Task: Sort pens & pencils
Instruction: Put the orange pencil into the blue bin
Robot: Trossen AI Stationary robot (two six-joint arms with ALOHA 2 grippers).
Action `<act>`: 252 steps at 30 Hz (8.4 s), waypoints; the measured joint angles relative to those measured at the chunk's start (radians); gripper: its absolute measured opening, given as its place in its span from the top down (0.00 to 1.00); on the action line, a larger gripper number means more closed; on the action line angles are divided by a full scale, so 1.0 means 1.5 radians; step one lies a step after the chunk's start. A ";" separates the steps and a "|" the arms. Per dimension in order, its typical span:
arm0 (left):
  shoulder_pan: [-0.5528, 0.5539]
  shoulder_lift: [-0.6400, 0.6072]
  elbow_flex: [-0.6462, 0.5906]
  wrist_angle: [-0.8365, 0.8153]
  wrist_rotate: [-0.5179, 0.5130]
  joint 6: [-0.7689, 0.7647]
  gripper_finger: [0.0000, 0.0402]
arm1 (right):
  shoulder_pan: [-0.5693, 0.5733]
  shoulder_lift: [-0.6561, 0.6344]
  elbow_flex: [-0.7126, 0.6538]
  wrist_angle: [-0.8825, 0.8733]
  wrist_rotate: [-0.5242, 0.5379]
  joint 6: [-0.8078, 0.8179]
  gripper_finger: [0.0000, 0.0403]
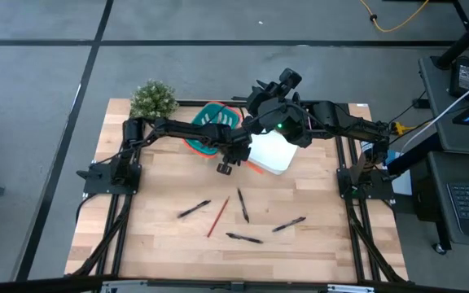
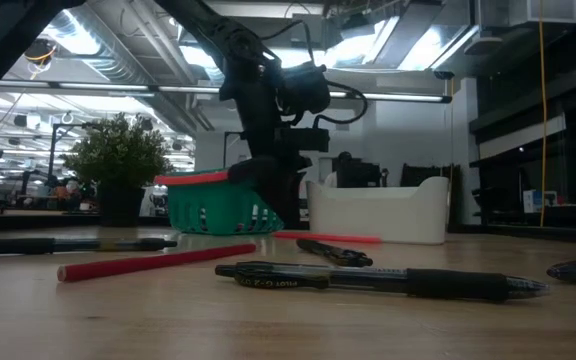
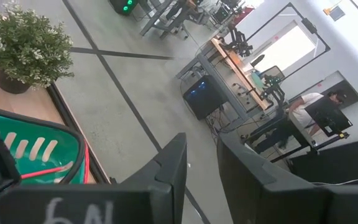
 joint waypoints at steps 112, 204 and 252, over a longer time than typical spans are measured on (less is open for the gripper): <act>-0.035 0.063 0.025 0.121 0.065 0.043 0.83 | -0.001 -0.001 0.000 0.021 -0.017 -0.016 0.78; 0.019 0.055 0.044 0.050 -0.022 0.102 0.83 | -0.052 -0.001 -0.014 -0.002 -0.087 -0.012 0.78; -0.146 0.071 0.045 -0.040 -0.017 -0.024 0.83 | -0.052 0.000 -0.014 -0.001 -0.120 0.018 0.78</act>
